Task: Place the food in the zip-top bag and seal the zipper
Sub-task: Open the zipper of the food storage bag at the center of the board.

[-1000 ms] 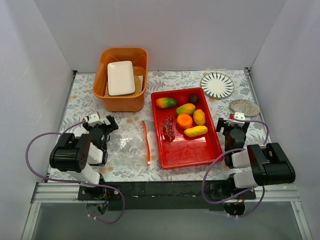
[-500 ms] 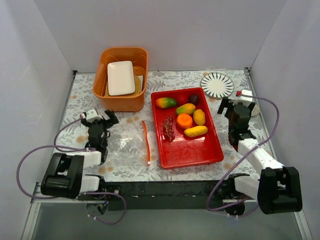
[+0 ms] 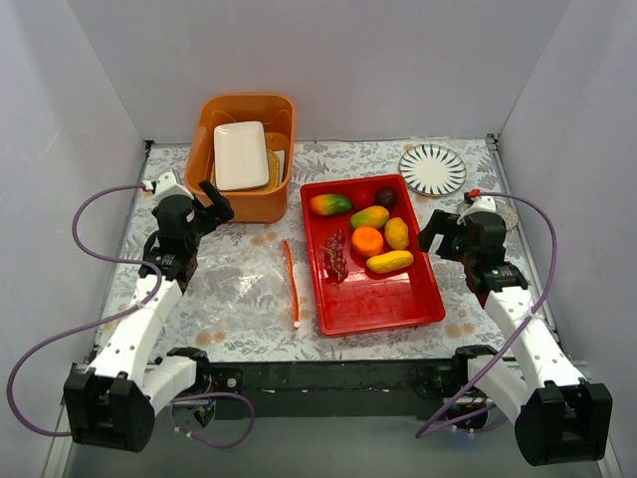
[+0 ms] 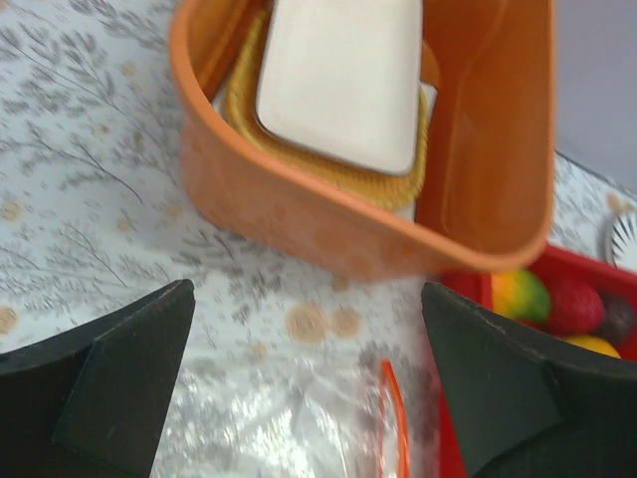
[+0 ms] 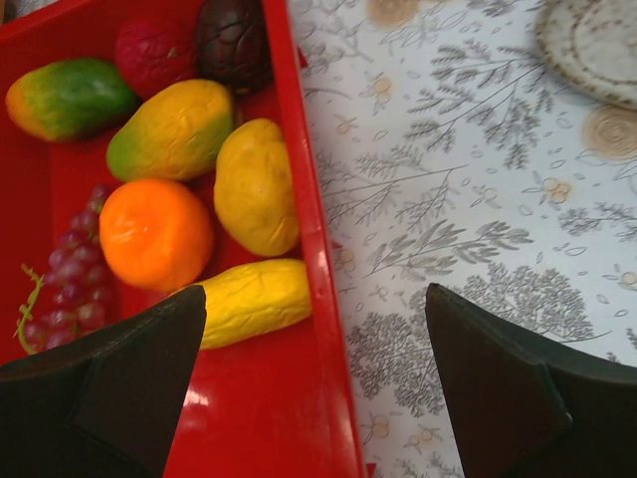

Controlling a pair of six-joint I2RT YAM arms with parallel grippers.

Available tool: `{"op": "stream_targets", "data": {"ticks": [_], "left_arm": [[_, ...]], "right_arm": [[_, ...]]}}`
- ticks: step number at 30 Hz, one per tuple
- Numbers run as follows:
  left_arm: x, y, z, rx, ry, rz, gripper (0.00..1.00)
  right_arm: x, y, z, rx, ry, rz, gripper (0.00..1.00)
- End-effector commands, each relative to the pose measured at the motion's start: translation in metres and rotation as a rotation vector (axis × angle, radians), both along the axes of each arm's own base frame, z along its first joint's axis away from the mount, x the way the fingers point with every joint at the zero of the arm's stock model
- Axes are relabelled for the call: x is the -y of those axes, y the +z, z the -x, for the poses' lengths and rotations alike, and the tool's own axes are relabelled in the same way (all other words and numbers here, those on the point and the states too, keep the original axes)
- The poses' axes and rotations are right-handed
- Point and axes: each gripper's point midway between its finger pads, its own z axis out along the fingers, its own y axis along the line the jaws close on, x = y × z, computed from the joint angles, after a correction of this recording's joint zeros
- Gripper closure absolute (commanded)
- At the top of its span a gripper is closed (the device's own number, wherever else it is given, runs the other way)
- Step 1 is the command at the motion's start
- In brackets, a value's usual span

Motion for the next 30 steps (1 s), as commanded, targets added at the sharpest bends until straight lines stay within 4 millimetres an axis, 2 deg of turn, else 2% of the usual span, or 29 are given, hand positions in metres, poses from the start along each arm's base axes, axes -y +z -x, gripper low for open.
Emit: {"op": "stream_targets", "data": {"ticks": [1, 2, 7, 9, 13, 15, 19, 20, 22, 23, 24, 28, 30], "left_arm": [[0.038, -0.010, 0.051, -0.126, -0.222, 0.096, 0.02], [0.038, -0.003, 0.056, -0.111, -0.230, 0.095, 0.02], [0.066, -0.022, 0.085, -0.267, -0.379, 0.184, 0.02], [0.070, -0.028, 0.094, -0.301, -0.390, 0.203, 0.02], [0.083, -0.025, 0.107, -0.311, -0.440, 0.229, 0.02], [0.093, -0.030, 0.114, -0.358, -0.460, 0.249, 0.03], [0.113, -0.039, 0.117, -0.404, -0.475, 0.249, 0.05], [0.124, -0.042, 0.122, -0.424, -0.500, 0.229, 0.05], [0.126, -0.055, 0.122, -0.476, -0.460, 0.176, 0.04], [0.141, -0.058, 0.126, -0.510, -0.485, 0.162, 0.04], [0.139, -0.063, 0.123, -0.519, -0.447, 0.124, 0.04], [0.163, -0.063, 0.124, -0.521, -0.452, 0.088, 0.05], [0.169, -0.073, 0.121, -0.559, -0.440, 0.067, 0.07]], "right_arm": [[-0.031, 0.016, 0.019, -0.056, 0.159, -0.099, 0.02], [-0.034, 0.021, 0.020, -0.051, 0.179, -0.102, 0.02], [-0.046, 0.017, 0.037, -0.100, 0.250, -0.139, 0.02], [-0.048, 0.014, 0.041, -0.118, 0.265, -0.149, 0.02], [-0.051, 0.007, 0.048, -0.148, 0.271, -0.172, 0.05], [-0.055, 0.006, 0.050, -0.151, 0.289, -0.189, 0.07], [-0.058, 0.002, 0.053, -0.170, 0.301, -0.205, 0.10], [-0.058, 0.002, 0.054, -0.171, 0.299, -0.206, 0.10], [-0.058, 0.003, 0.053, -0.173, 0.300, -0.209, 0.11], [-0.058, 0.005, 0.052, -0.170, 0.299, -0.209, 0.11], [-0.058, 0.004, 0.053, -0.176, 0.300, -0.209, 0.12], [-0.058, 0.006, 0.052, -0.176, 0.300, -0.201, 0.16], [-0.058, 0.008, 0.053, -0.175, 0.303, -0.199, 0.21]]}}
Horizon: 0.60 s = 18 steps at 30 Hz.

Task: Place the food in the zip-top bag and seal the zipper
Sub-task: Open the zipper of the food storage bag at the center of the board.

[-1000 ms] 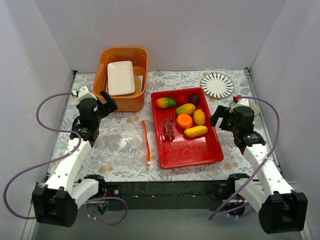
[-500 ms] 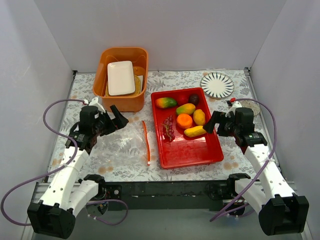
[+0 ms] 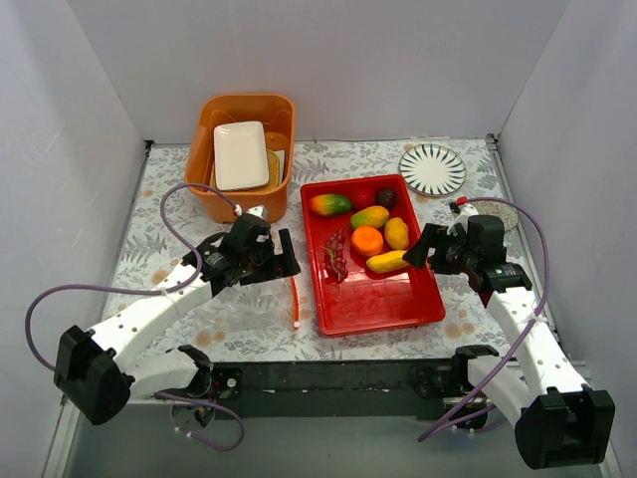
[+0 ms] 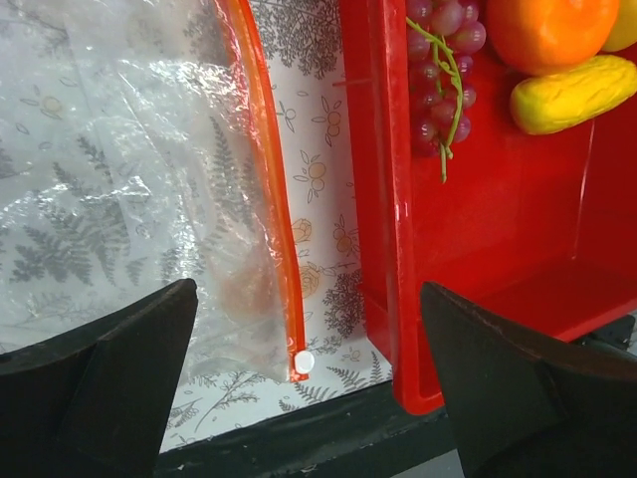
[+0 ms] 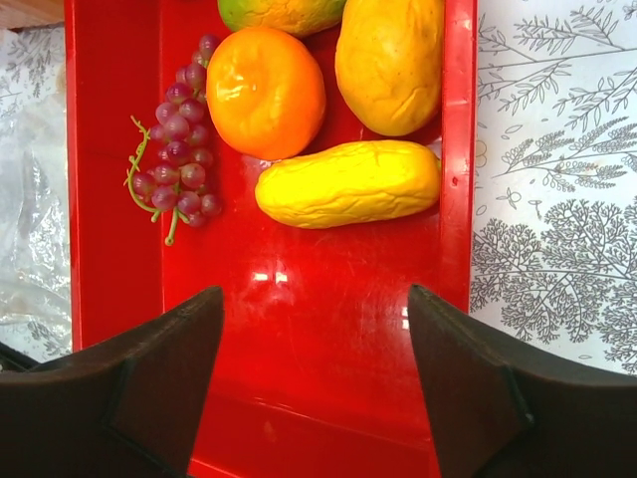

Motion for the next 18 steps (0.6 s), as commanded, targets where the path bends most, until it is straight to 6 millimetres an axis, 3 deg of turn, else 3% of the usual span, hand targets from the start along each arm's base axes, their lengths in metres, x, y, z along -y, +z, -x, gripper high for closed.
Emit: {"op": "stream_targets", "data": {"ticks": [1, 6, 7, 9, 18], "left_arm": [[0.002, 0.002, -0.016, 0.020, 0.088, -0.068, 0.10], [0.017, -0.014, -0.021, -0.002, 0.080, -0.071, 0.23], [0.018, -0.016, -0.023, -0.006, 0.085, -0.074, 0.33], [0.019, -0.021, -0.025, -0.013, 0.088, -0.087, 0.41], [0.029, -0.045, -0.036, -0.069, 0.073, -0.154, 0.43]], "right_arm": [[-0.004, 0.014, -0.001, 0.019, 0.020, -0.013, 0.22], [-0.004, 0.018, 0.000, 0.021, 0.027, -0.016, 0.29], [-0.004, 0.018, 0.001, 0.019, 0.027, -0.013, 0.29], [-0.004, 0.020, 0.001, 0.029, 0.026, -0.012, 0.31], [-0.004, 0.024, 0.001, 0.036, 0.028, -0.015, 0.32]]}}
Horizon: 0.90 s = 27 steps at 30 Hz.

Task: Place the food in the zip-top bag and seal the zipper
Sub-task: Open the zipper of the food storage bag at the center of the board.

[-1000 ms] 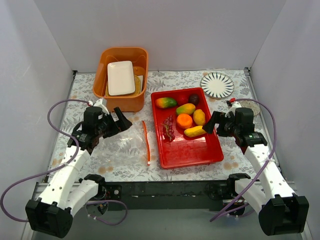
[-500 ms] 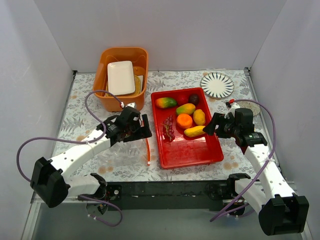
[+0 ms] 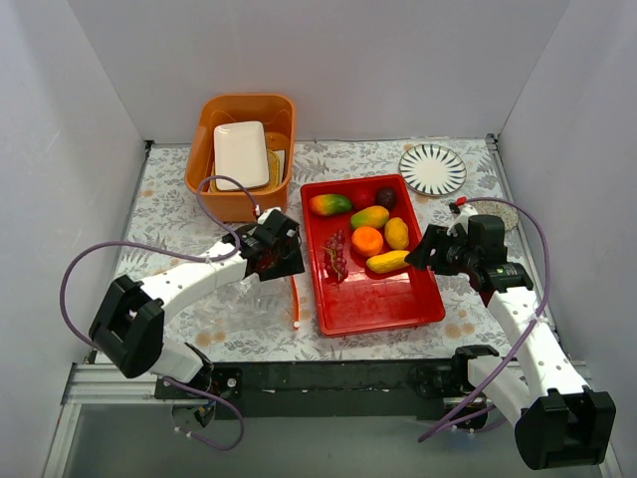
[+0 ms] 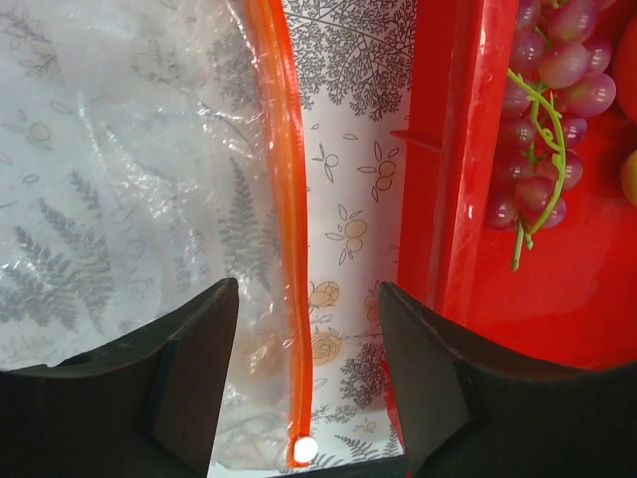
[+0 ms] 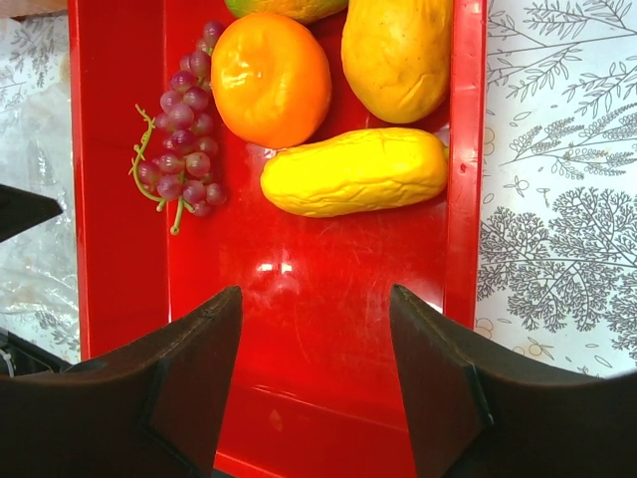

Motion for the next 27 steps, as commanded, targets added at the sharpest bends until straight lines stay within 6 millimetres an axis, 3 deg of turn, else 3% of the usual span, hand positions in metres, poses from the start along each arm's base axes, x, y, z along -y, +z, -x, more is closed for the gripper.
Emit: {"op": "stream_targets", "data": {"ticks": [1, 5, 20, 24, 26, 27], "left_arm": [[0.012, 0.005, -0.015, 0.026, 0.002, 0.007, 0.43], [0.018, 0.000, -0.019, 0.023, -0.006, 0.009, 0.47], [0.007, -0.038, -0.017, -0.059, -0.039, -0.124, 0.49], [0.006, -0.035, -0.020, -0.045, -0.039, -0.131, 0.64], [0.006, -0.031, -0.021, -0.040, -0.038, -0.133, 0.76], [0.005, -0.030, -0.021, -0.037, -0.035, -0.133, 0.77]], "right_arm": [[-0.003, 0.024, -0.005, 0.061, 0.018, -0.011, 0.32], [-0.003, 0.025, -0.005, 0.068, 0.022, -0.007, 0.33], [-0.002, 0.027, -0.003, 0.073, 0.024, 0.002, 0.33], [-0.002, 0.027, -0.004, 0.071, 0.025, 0.002, 0.34], [-0.003, 0.027, -0.004, 0.069, 0.028, -0.001, 0.34], [-0.003, 0.028, -0.003, 0.070, 0.032, -0.002, 0.34]]}}
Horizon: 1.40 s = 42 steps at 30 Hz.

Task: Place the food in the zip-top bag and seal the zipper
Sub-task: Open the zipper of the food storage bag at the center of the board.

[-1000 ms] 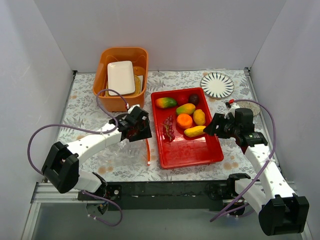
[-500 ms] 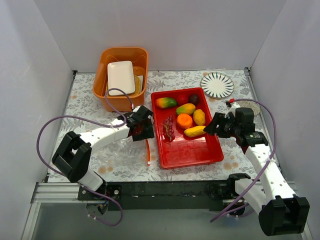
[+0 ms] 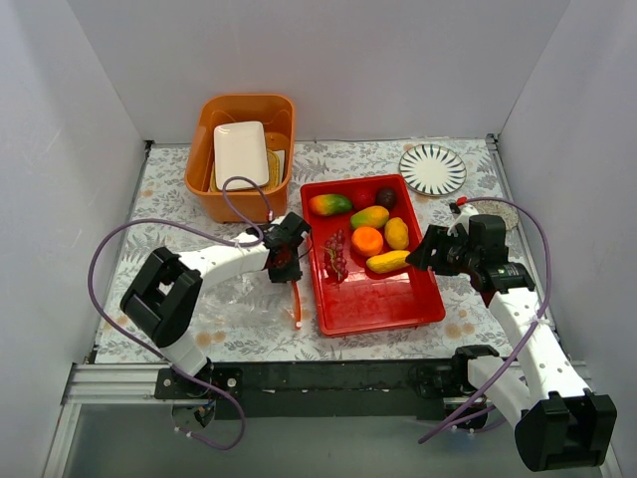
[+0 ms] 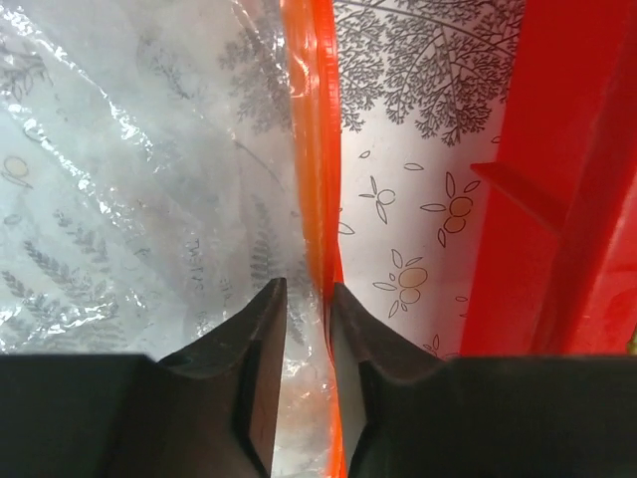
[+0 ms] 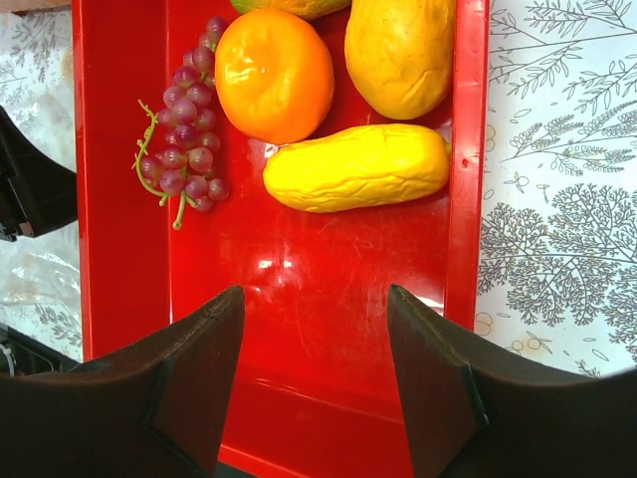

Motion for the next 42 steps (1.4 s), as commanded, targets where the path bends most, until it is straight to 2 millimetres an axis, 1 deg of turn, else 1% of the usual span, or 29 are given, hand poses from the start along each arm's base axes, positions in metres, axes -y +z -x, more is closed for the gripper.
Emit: {"op": "stream_targets", "data": {"ticks": [1, 2, 5, 6, 10, 13, 14, 16, 17, 19, 20, 22, 23, 24, 25, 26, 27, 28, 29, 31, 32, 33, 34, 35, 36, 37, 38, 40, 42], "left_arm": [[0.005, 0.026, -0.014, 0.077, -0.001, 0.014, 0.78], [0.005, 0.030, -0.014, 0.086, 0.002, 0.026, 0.87], [0.004, 0.037, -0.012, 0.098, 0.005, 0.035, 0.97], [0.003, 0.043, -0.012, 0.111, 0.006, 0.045, 1.00], [-0.001, 0.061, -0.012, 0.157, 0.010, 0.061, 1.00], [-0.008, 0.074, -0.006, 0.174, 0.015, 0.064, 1.00], [-0.011, 0.079, -0.006, 0.188, 0.021, 0.065, 1.00], [-0.014, 0.091, -0.002, 0.219, 0.016, 0.092, 1.00], [-0.013, 0.095, 0.001, 0.225, 0.003, 0.111, 1.00], [-0.012, 0.101, 0.005, 0.237, -0.017, 0.136, 1.00], [-0.012, 0.109, 0.007, 0.253, -0.022, 0.157, 1.00], [-0.010, 0.113, 0.009, 0.271, -0.043, 0.184, 1.00], [-0.010, 0.118, 0.010, 0.286, -0.049, 0.198, 1.00], [-0.009, 0.120, 0.010, 0.288, -0.059, 0.208, 1.00], [-0.007, 0.120, 0.010, 0.292, -0.068, 0.216, 1.00], [-0.008, 0.120, 0.011, 0.293, -0.070, 0.215, 1.00], [-0.007, 0.120, 0.011, 0.293, -0.070, 0.215, 1.00], [-0.007, 0.119, 0.012, 0.288, -0.073, 0.218, 1.00], [-0.007, 0.118, 0.013, 0.285, -0.074, 0.218, 1.00], [-0.006, 0.118, 0.014, 0.283, -0.076, 0.228, 1.00], [-0.006, 0.118, 0.015, 0.282, -0.076, 0.232, 1.00], [-0.006, 0.119, 0.016, 0.285, -0.072, 0.240, 1.00], [-0.005, 0.120, 0.016, 0.289, -0.074, 0.248, 1.00], [-0.005, 0.120, 0.016, 0.290, -0.076, 0.252, 1.00], [-0.005, 0.121, 0.016, 0.292, -0.076, 0.254, 1.00], [-0.005, 0.122, 0.017, 0.294, -0.078, 0.259, 1.00], [-0.005, 0.123, 0.017, 0.296, -0.076, 0.261, 1.00], [-0.005, 0.126, 0.018, 0.299, -0.077, 0.268, 1.00], [-0.004, 0.128, 0.019, 0.301, -0.078, 0.275, 1.00]], "right_arm": [[-0.004, 0.024, -0.006, 0.068, 0.025, -0.009, 0.34], [-0.004, 0.024, -0.006, 0.066, 0.025, -0.014, 0.34], [-0.007, 0.023, -0.002, 0.058, 0.036, -0.029, 0.34], [-0.007, 0.024, -0.002, 0.060, 0.035, -0.035, 0.34], [-0.014, 0.027, -0.001, 0.063, 0.062, -0.066, 0.35], [-0.024, 0.032, 0.001, 0.061, 0.103, -0.124, 0.38], [-0.032, 0.038, 0.002, 0.077, 0.141, -0.161, 0.39], [-0.039, 0.042, 0.003, 0.075, 0.158, -0.206, 0.39], [-0.047, 0.050, 0.003, 0.103, 0.195, -0.233, 0.39], [-0.056, 0.056, 0.004, 0.115, 0.219, -0.258, 0.39], [-0.066, 0.059, 0.007, 0.110, 0.249, -0.275, 0.39], [-0.079, 0.065, 0.005, 0.127, 0.283, -0.285, 0.39], [-0.093, 0.065, 0.011, 0.116, 0.314, -0.282, 0.39], [-0.102, 0.067, 0.011, 0.123, 0.333, -0.281, 0.39], [-0.111, 0.061, 0.010, 0.096, 0.344, -0.277, 0.39], [-0.126, 0.063, 0.016, 0.091, 0.382, -0.284, 0.39], [-0.135, 0.065, 0.016, 0.093, 0.399, -0.295, 0.40], [-0.144, 0.060, 0.015, 0.074, 0.413, -0.294, 0.40], [-0.155, 0.062, 0.018, 0.078, 0.435, -0.296, 0.41], [-0.168, 0.061, 0.015, 0.076, 0.452, -0.297, 0.41], [-0.177, 0.062, 0.018, 0.076, 0.477, -0.299, 0.43], [-0.184, 0.069, 0.016, 0.088, 0.486, -0.307, 0.43], [-0.192, 0.065, 0.014, 0.069, 0.500, -0.305, 0.43], [-0.202, 0.064, 0.020, 0.058, 0.533, -0.303, 0.43], [-0.210, 0.072, 0.017, 0.075, 0.544, -0.306, 0.44], [-0.217, 0.062, 0.014, 0.047, 0.548, -0.292, 0.44], [-0.228, 0.066, 0.015, 0.066, 0.571, -0.302, 0.45], [-0.242, 0.062, 0.012, 0.052, 0.587, -0.298, 0.46], [-0.254, 0.061, 0.014, 0.052, 0.607, -0.299, 0.46]]}}
